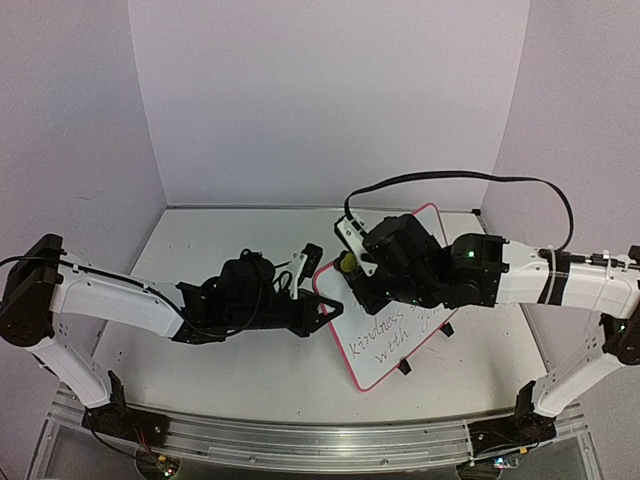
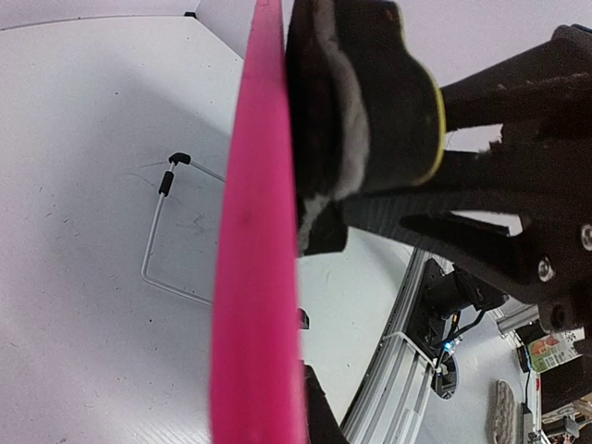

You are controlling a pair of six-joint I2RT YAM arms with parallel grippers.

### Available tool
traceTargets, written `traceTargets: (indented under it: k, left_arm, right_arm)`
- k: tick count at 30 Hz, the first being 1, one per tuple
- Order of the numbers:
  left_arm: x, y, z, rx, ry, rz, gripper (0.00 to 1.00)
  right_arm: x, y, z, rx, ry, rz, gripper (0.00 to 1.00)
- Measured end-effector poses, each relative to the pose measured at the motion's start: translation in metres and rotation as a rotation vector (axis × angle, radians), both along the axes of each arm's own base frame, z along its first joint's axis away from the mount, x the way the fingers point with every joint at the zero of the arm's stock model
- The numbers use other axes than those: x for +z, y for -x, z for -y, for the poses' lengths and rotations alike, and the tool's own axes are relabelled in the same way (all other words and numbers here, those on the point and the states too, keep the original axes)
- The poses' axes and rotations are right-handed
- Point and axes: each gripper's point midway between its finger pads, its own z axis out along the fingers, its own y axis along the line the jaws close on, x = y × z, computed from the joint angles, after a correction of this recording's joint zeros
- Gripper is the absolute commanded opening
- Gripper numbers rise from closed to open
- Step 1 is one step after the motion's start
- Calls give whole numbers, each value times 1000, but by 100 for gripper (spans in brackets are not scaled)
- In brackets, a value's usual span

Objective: Erase the whiteboard
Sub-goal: Erase the whiteboard at the center of the board.

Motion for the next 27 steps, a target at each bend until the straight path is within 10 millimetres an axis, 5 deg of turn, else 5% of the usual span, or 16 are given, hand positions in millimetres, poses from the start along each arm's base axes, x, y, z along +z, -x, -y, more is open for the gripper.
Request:
traceTargets:
  k: [3, 9, 14, 21, 27]
  left_arm:
    - [0, 0, 0, -1, 0, 0, 0]
    - [1, 2, 0, -14, 0, 8, 0]
    - [4, 5, -2, -27, -8, 20, 0]
    - [4, 8, -6, -30, -14, 20, 0]
    - [3, 8, -6, -29, -17, 16, 0]
  right_arm:
    - [3, -13, 14, -38, -20, 5, 7]
    - [10, -73, 95, -272, -42, 32, 7]
    - [1, -98, 141, -402, -26, 30, 6]
    - [-4, -90, 136, -364, -78, 10, 5]
    - [-12, -54, 94, -225, -122, 4, 5]
